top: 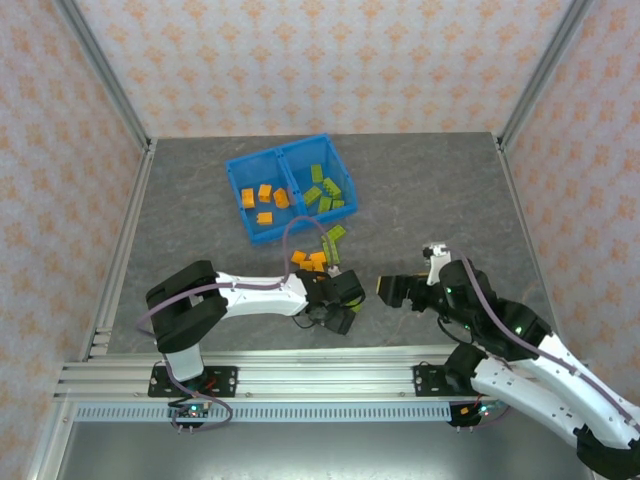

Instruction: Sort the legos into containers by color

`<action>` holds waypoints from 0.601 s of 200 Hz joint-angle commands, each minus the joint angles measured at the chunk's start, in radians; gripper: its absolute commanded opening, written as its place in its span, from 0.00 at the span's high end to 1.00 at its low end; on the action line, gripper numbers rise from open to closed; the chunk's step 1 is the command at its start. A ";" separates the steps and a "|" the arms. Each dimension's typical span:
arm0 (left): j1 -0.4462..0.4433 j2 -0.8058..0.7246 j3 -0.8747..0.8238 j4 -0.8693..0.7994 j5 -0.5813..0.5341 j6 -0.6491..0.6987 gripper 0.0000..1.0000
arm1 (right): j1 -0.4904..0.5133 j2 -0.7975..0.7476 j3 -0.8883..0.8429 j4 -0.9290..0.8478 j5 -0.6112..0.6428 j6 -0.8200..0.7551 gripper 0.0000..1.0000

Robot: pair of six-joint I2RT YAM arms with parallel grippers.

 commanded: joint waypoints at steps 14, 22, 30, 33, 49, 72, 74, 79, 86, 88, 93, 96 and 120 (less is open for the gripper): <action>-0.009 0.034 -0.021 0.043 0.019 -0.007 0.35 | 0.004 0.054 0.053 -0.115 -0.137 -0.022 0.01; -0.009 0.034 -0.021 0.043 0.023 -0.008 0.39 | 0.004 0.063 0.053 -0.112 -0.141 -0.018 0.01; -0.010 0.032 -0.023 0.045 0.027 -0.007 0.43 | 0.004 0.068 0.052 -0.104 -0.139 -0.016 0.01; -0.010 0.031 -0.023 0.046 0.029 -0.007 0.45 | 0.004 0.068 0.050 -0.100 -0.137 -0.016 0.01; -0.009 0.021 -0.029 0.055 0.040 -0.015 0.49 | 0.004 0.068 0.047 -0.075 -0.125 -0.011 0.01; -0.010 -0.022 -0.039 0.059 0.042 -0.024 0.49 | 0.004 0.068 0.047 -0.051 -0.114 -0.006 0.01; -0.010 -0.028 -0.039 0.057 0.042 -0.024 0.50 | 0.003 0.068 0.049 -0.049 -0.114 -0.006 0.01; -0.008 -0.041 -0.037 0.052 0.038 -0.023 0.50 | 0.004 0.068 0.048 -0.046 -0.116 -0.007 0.01; -0.006 -0.061 -0.031 0.040 0.037 -0.016 0.50 | 0.004 0.068 0.050 -0.043 -0.120 -0.008 0.01; -0.004 -0.065 -0.026 0.036 0.037 -0.011 0.50 | 0.004 0.068 0.050 -0.043 -0.120 -0.008 0.01; 0.001 -0.077 -0.015 0.016 0.034 0.000 0.50 | 0.004 0.068 0.051 -0.041 -0.122 -0.007 0.01; 0.003 -0.085 -0.005 0.001 0.031 0.011 0.50 | 0.004 0.068 0.054 -0.041 -0.123 -0.007 0.01; 0.076 -0.151 0.088 -0.108 0.005 0.105 0.50 | 0.004 0.068 0.064 -0.023 -0.120 -0.013 0.01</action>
